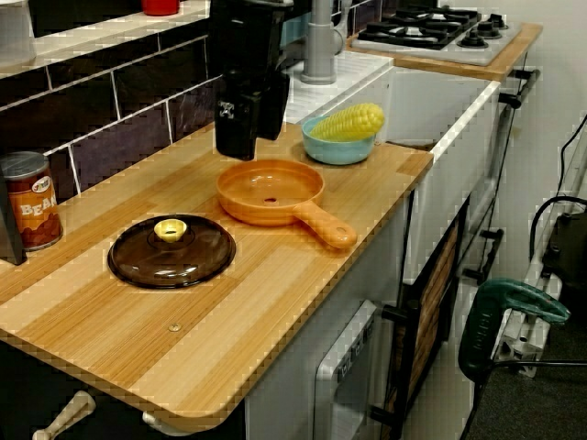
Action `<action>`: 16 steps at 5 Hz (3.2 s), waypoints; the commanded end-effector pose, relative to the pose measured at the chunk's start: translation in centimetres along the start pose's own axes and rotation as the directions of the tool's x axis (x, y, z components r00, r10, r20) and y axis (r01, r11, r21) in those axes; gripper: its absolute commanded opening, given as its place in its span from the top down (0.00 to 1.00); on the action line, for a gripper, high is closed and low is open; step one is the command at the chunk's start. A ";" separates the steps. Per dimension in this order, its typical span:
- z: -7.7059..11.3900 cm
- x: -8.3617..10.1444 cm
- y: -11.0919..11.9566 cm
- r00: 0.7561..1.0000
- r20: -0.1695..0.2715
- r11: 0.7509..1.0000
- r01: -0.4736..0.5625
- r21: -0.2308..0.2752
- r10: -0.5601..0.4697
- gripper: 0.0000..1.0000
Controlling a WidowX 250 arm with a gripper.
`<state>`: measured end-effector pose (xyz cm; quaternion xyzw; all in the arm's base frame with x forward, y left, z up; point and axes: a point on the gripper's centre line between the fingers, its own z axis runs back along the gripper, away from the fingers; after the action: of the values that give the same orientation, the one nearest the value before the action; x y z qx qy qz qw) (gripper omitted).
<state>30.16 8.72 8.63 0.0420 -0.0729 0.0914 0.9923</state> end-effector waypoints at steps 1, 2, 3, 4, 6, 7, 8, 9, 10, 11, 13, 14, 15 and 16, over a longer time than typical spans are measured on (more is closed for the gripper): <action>3.1 0.1 -2.0 0.997 0.062 0.998 0.054 -0.012 -0.054 0.00; 3.8 -0.4 -3.4 0.995 0.054 0.996 0.089 -0.026 -0.087 0.00; 4.6 -0.9 -4.7 0.992 0.055 0.993 0.115 -0.033 -0.113 0.00; 4.6 -1.1 -5.6 0.990 0.045 0.990 0.135 -0.032 -0.134 0.00; 4.2 -1.9 -8.4 0.983 0.021 0.982 0.185 -0.037 -0.185 0.00; 4.5 -2.8 -8.9 0.983 0.053 0.984 0.175 -0.026 -0.173 0.00; 4.6 -3.0 -9.2 0.983 0.053 0.983 0.179 -0.029 -0.178 0.00; 4.5 -3.0 -9.3 0.984 0.048 0.983 0.175 -0.045 -0.173 0.00; 4.9 -3.4 -9.4 0.985 0.058 0.984 0.166 -0.058 -0.163 0.00; 5.0 -4.0 -9.8 0.984 0.064 0.984 0.170 -0.063 -0.166 0.00; 4.3 -4.9 -10.8 0.982 0.072 0.982 0.178 -0.060 -0.173 0.00; 3.5 -5.2 -11.1 0.983 0.070 0.982 0.177 -0.063 -0.172 0.00; 2.6 -5.3 -11.4 0.983 0.057 0.983 0.176 -0.054 -0.173 0.00; 2.1 -5.5 -11.3 0.985 0.049 0.984 0.167 -0.060 -0.164 0.00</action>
<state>26.68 -3.93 8.32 0.0181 -0.0838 0.0040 0.9963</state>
